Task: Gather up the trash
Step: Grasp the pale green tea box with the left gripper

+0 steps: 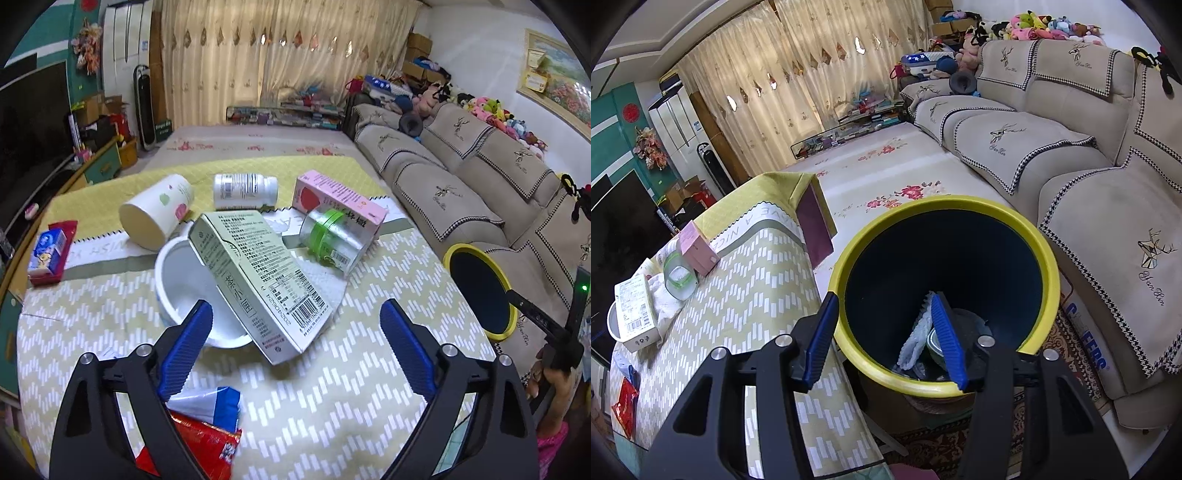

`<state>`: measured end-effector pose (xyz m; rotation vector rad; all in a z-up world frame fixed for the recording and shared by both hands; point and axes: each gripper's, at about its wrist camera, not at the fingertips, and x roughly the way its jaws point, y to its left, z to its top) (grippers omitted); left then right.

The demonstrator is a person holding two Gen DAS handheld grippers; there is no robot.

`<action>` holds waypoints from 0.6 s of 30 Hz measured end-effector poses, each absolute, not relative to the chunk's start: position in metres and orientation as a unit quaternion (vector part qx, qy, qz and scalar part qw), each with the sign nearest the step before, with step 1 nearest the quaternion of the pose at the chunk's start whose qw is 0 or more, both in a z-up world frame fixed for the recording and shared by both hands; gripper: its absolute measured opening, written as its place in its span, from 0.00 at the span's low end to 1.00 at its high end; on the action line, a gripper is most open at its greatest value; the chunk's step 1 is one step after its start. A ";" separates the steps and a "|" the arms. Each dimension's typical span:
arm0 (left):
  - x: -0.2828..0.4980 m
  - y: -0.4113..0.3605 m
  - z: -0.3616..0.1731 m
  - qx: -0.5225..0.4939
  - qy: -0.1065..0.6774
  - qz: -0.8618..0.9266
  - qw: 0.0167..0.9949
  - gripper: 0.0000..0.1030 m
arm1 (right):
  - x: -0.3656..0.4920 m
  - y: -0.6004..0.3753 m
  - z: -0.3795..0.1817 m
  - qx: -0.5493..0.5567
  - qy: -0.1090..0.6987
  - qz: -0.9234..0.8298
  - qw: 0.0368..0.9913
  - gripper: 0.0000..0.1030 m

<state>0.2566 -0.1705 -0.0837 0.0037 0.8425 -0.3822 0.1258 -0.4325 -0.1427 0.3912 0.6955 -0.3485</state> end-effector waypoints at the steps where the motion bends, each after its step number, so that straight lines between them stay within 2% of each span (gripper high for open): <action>1: 0.260 -0.171 -0.086 -0.001 0.411 -0.184 0.893 0.87 | 0.126 -0.432 -0.143 0.190 0.337 -0.167 0.907 0.49; 14: 0.303 -0.176 -0.113 -0.026 0.460 -0.175 0.870 0.86 | 0.130 -0.437 -0.151 0.198 0.345 -0.162 0.903 0.50; 16: 0.306 -0.178 -0.115 -0.021 0.459 -0.170 0.872 0.83 | 0.131 -0.438 -0.152 0.199 0.346 -0.161 0.903 0.50; 18: 0.311 -0.180 -0.116 -0.017 0.457 -0.163 0.874 0.74 | 0.131 -0.439 -0.152 0.200 0.347 -0.161 0.902 0.50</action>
